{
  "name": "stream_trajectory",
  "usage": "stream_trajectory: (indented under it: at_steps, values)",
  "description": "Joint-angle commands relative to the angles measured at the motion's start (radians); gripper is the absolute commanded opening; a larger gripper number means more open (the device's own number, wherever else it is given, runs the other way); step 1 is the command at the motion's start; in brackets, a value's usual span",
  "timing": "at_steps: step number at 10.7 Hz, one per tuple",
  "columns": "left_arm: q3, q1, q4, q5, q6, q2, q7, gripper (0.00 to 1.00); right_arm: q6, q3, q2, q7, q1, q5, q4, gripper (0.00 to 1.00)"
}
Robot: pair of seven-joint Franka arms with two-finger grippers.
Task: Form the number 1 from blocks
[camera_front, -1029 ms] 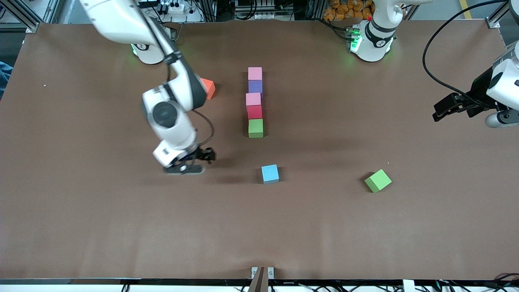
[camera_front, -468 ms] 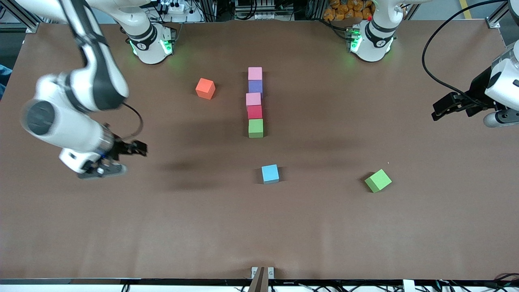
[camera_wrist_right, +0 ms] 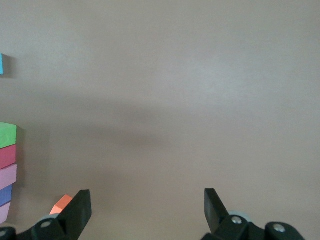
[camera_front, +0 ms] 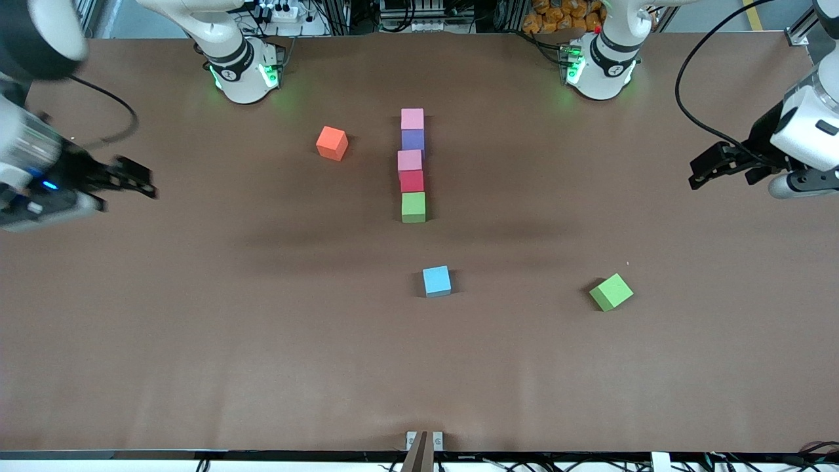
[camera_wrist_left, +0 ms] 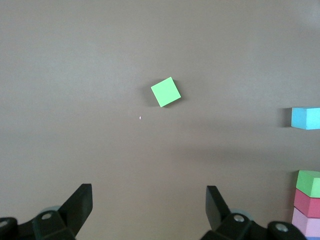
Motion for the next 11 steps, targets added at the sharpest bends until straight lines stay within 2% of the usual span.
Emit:
stream_trajectory:
  at_steps: [1, 2, 3, 6, 11]
  values:
    - [-0.032, 0.018, -0.001, 0.026, -0.043, -0.027, 0.043, 1.0, -0.136, -0.113, 0.017, 0.011, 0.085, -0.021, 0.159, 1.0]
    - [-0.035, 0.018, -0.001, 0.025, -0.05, -0.031, 0.053, 1.0, -0.155, -0.143, 0.017, 0.014, 0.109, -0.023, 0.187, 1.0]
    - [-0.035, 0.018, -0.003, 0.025, -0.051, -0.034, 0.054, 1.0, -0.156, -0.146, 0.017, 0.014, 0.114, -0.03, 0.204, 1.0]
    - [-0.032, 0.018, 0.002, 0.026, -0.057, -0.045, 0.088, 1.0, -0.149, -0.137, 0.018, 0.014, 0.113, -0.076, 0.204, 1.0]
    - [-0.029, 0.018, 0.018, 0.028, -0.08, -0.045, 0.088, 1.0, -0.147, -0.135, 0.026, 0.013, 0.119, -0.072, 0.193, 1.0]
